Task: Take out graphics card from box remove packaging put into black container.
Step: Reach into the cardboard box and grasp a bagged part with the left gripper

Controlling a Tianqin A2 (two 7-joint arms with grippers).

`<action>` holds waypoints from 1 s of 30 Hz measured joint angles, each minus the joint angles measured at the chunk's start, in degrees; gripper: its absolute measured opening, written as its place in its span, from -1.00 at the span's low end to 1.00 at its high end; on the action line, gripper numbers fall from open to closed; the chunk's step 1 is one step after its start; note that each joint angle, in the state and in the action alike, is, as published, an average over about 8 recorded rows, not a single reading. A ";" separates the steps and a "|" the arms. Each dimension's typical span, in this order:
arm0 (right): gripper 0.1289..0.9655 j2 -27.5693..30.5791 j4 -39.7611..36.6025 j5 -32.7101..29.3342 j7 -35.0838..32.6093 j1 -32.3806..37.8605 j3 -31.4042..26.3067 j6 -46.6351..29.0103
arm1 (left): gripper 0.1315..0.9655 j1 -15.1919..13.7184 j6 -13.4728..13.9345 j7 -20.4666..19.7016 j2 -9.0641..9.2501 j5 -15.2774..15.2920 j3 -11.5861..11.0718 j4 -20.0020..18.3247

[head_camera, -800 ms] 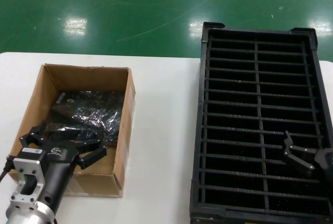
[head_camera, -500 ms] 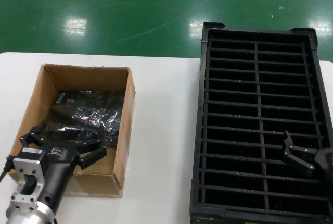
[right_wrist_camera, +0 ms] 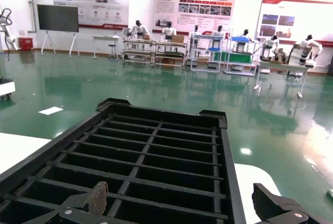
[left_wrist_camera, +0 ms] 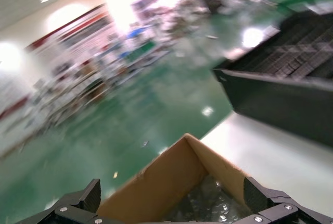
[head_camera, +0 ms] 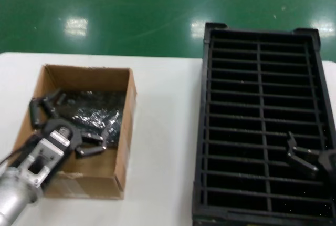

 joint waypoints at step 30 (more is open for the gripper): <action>1.00 0.00 0.00 0.00 0.00 0.00 0.00 0.00 | 0.73 -32.29 18.73 13.59 -9.90 19.44 20.88 34.38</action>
